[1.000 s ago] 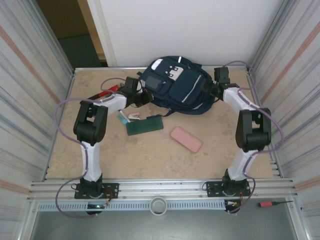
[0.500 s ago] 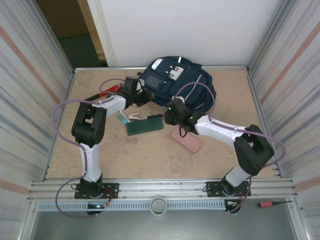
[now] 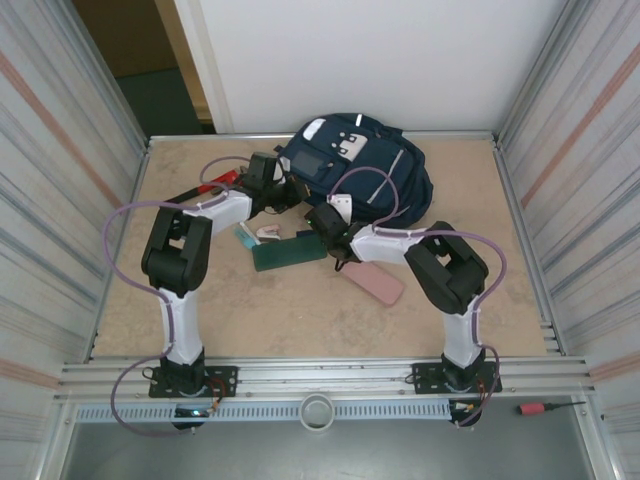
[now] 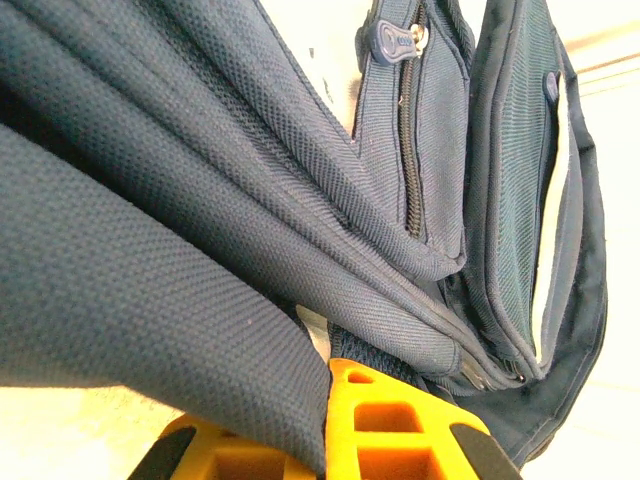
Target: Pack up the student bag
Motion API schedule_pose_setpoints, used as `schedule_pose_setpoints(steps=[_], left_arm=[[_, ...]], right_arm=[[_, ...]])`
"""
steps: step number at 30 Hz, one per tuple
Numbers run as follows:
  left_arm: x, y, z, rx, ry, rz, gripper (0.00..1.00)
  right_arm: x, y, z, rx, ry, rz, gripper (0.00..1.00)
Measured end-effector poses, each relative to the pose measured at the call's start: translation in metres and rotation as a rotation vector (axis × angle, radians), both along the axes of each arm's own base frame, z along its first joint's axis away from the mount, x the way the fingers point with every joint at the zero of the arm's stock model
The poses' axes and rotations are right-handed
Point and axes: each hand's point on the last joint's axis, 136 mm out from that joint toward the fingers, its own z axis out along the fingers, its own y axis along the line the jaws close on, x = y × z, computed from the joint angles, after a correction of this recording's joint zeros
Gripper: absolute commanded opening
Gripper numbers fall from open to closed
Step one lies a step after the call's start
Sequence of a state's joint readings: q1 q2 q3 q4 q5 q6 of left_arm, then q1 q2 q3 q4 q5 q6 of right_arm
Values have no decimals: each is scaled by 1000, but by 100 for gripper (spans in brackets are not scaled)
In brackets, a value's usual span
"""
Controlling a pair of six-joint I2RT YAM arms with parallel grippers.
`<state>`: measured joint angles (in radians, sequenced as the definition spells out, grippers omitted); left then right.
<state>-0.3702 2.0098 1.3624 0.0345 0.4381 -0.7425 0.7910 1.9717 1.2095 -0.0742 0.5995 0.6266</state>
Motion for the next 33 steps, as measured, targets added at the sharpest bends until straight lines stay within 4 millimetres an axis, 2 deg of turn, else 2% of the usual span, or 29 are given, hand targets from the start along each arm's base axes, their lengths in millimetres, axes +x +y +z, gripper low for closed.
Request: schedule_pose_setpoints(steps=[7,17,23,33], left_arm=[[-4,-2,-2,-2,5,-9,0],[-4,-1,-3,-4,-1,-9,0],[-6,0,-6,-6,3,-16,0],[-9,11,-10,-8,6,-39,0]], right_arm=[[15,-7,4,5,-46,-59,37],[24,-24,11,-19,-67,-94,9],[15,-31,14,26,-24,-40,0],[-13,-56,19,131,59,77,0]])
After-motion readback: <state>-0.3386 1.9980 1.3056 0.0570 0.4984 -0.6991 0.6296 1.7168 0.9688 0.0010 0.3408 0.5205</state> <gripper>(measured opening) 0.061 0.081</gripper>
